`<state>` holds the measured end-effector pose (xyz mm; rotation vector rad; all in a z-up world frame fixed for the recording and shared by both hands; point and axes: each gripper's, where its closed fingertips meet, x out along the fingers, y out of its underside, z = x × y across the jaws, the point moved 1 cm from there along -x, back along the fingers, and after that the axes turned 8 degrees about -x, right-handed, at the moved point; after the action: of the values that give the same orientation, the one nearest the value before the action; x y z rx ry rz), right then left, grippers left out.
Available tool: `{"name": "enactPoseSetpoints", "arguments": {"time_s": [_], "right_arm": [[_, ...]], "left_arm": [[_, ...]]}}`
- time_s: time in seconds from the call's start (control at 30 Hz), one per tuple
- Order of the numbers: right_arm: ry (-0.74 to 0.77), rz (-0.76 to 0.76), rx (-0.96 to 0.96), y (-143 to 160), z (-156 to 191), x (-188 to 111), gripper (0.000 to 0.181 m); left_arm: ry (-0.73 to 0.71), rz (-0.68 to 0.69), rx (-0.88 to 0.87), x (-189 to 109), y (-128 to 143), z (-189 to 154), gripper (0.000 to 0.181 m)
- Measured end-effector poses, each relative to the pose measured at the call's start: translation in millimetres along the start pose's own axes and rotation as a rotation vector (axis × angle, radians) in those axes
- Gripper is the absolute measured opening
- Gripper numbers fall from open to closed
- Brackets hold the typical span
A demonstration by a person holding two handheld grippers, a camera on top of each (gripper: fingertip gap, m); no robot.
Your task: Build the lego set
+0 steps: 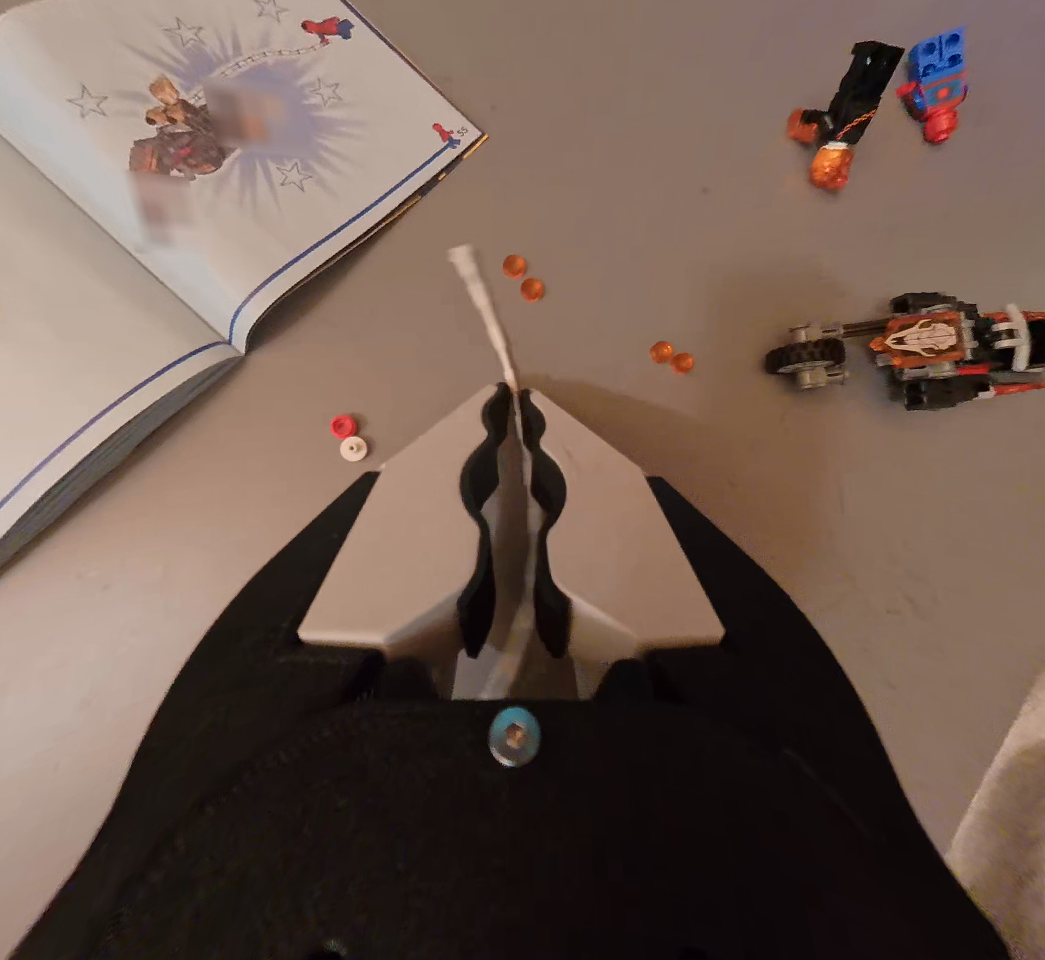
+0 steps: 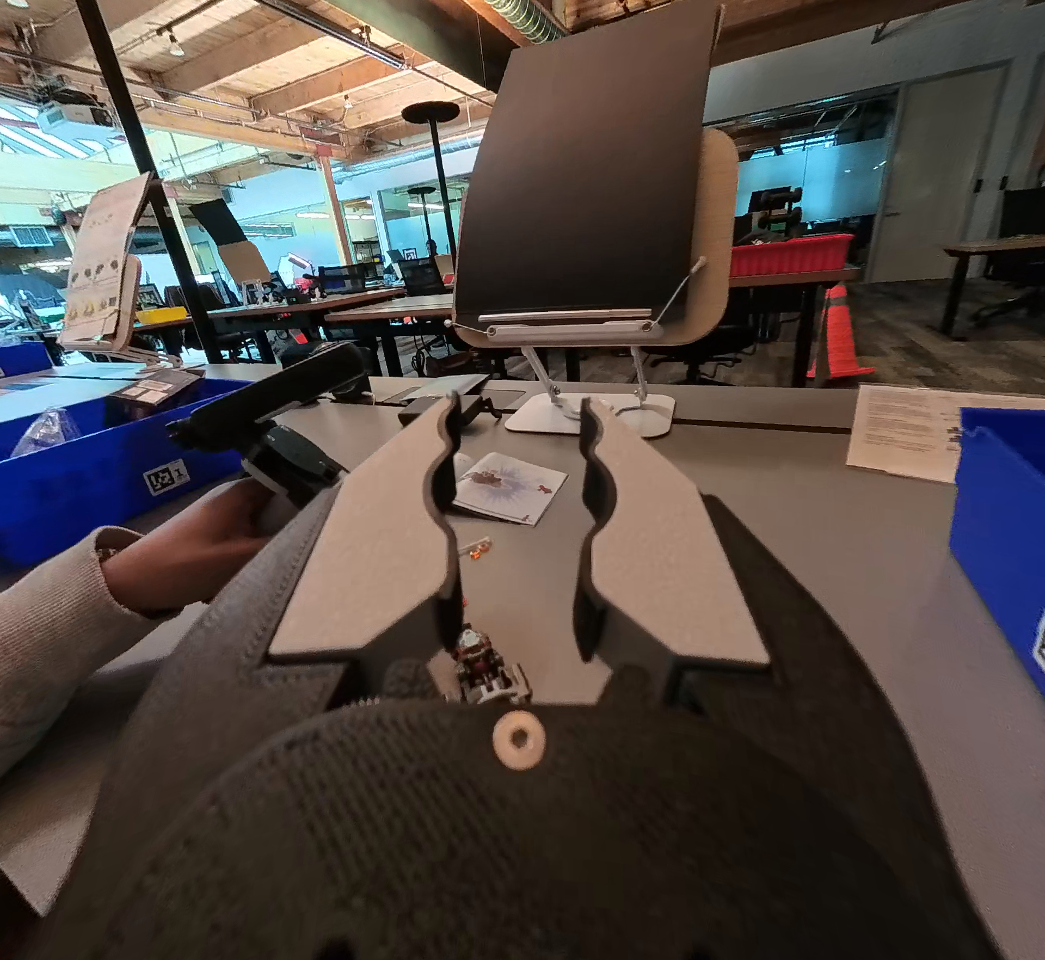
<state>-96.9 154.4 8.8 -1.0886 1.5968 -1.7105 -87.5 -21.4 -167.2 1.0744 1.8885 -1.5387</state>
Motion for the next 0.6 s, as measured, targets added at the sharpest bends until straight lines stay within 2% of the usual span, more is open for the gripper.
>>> {"name": "enactPoseSetpoints", "arguments": {"time_s": [0.17,0.27,0.33,0.47,0.6], "right_arm": [[-0.028,0.018,0.008,2.6,6.8,3.4,0.039],[-0.044,0.031,0.013,2.5,10.8,5.0,0.039],[-0.061,0.036,0.024,2.0,14.6,6.2,0.039],[-0.132,0.028,0.066,1.2,31.3,10.0,0.040],[-0.171,-0.020,0.028,-7.7,46.9,10.2,0.028]], "left_arm": [[0.017,-0.045,-0.023,-6.2,-7.5,4.5,0.000],[0.042,-0.177,0.007,-25.5,-26.9,-1.4,0.000],[0.111,-0.284,0.046,-41.0,-40.6,-15.2,0.000],[0.371,-0.451,0.057,-71.0,-58.5,-57.0,0.000],[0.808,-0.514,-0.032,-101.3,-63.0,-107.5,0.000]]}}
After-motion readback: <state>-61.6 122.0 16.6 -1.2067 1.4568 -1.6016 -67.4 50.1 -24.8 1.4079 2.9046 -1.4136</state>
